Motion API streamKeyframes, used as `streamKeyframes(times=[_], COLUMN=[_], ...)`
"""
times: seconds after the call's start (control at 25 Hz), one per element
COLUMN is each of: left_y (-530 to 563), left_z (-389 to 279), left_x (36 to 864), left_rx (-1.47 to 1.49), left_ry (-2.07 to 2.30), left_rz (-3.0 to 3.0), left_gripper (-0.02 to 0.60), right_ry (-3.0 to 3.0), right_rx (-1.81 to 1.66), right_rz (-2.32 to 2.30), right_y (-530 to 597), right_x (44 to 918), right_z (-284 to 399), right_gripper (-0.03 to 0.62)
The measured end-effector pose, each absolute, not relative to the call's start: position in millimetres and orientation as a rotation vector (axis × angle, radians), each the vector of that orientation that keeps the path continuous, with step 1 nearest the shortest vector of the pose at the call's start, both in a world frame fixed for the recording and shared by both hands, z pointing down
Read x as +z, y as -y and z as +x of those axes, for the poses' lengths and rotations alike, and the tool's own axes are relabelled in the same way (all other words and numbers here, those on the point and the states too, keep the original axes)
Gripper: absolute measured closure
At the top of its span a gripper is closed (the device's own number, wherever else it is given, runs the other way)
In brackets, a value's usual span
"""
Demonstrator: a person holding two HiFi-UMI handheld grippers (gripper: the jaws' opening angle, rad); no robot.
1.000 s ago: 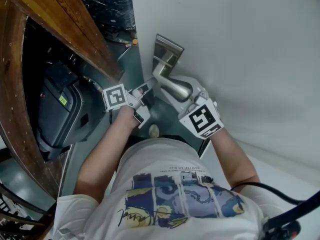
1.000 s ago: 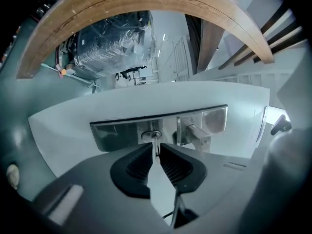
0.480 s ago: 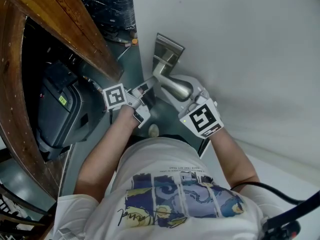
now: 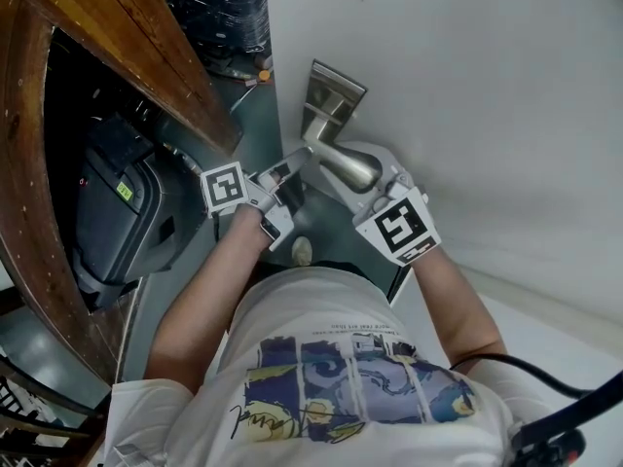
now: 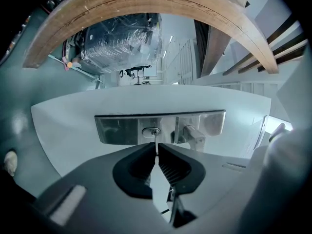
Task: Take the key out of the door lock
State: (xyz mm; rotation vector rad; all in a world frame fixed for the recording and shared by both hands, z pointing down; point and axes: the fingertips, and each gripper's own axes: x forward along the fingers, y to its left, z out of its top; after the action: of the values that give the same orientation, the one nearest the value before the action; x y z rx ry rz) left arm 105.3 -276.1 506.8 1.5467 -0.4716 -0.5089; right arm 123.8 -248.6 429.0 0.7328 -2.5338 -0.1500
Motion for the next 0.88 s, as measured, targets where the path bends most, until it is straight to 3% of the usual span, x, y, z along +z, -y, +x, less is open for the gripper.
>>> streamKeyframes(times=[0.88], left_y=[219], left_z=[72], left_x=[493], left_rx=[-0.443], left_ry=[0.533], left_rz=[1.589], left_gripper=[0.555], right_ry=[2.549], right_rx=[-0.12], right_rz=[0.678], right_y=[252], right_x=[429], right_z=[128], right_gripper=[0.476])
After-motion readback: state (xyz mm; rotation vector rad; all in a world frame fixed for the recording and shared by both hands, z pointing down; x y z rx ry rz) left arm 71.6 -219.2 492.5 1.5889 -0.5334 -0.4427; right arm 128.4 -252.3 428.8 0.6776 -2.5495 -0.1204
